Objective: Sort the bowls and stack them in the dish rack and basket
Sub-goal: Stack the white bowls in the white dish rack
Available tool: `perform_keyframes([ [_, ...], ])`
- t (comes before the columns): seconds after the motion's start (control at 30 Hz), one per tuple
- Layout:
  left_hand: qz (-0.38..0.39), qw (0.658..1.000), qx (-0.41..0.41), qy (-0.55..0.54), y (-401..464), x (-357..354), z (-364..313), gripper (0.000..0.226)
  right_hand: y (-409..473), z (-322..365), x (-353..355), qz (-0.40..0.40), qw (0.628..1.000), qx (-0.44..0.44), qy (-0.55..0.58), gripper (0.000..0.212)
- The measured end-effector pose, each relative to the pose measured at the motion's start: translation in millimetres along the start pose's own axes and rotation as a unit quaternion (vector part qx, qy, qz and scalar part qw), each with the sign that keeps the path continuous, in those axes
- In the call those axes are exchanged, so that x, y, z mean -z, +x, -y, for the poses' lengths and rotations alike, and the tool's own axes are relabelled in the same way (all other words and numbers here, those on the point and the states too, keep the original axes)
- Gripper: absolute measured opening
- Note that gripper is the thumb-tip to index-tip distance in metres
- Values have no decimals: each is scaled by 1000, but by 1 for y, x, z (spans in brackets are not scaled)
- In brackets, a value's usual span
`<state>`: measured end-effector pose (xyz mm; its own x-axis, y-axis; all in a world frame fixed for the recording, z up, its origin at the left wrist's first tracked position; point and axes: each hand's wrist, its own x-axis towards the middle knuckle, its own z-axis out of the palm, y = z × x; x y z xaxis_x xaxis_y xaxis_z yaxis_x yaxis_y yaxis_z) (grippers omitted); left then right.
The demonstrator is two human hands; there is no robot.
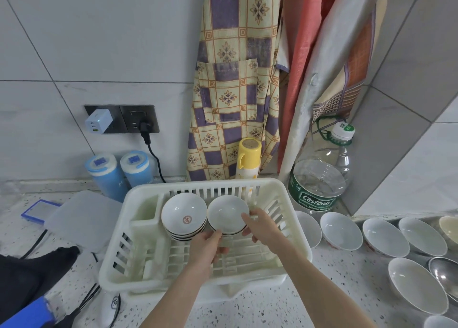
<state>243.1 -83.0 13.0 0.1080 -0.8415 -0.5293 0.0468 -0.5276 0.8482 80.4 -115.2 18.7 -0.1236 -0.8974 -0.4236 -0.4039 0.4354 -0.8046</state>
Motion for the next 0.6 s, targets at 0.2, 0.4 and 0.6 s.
perform_keyframes([
  [0.2,25,999,-24,20,-28,6,-6,12,-25,2,27,-47,998,34,38,35],
  [0.4,59,997,-55,-13,-69,-21,-8,13,-59,-5,80,-69,983,99,137,22],
  [0.6,117,991,-65,2,-112,-82,1,18,-89,-54,144,-133,961,57,234,12],
])
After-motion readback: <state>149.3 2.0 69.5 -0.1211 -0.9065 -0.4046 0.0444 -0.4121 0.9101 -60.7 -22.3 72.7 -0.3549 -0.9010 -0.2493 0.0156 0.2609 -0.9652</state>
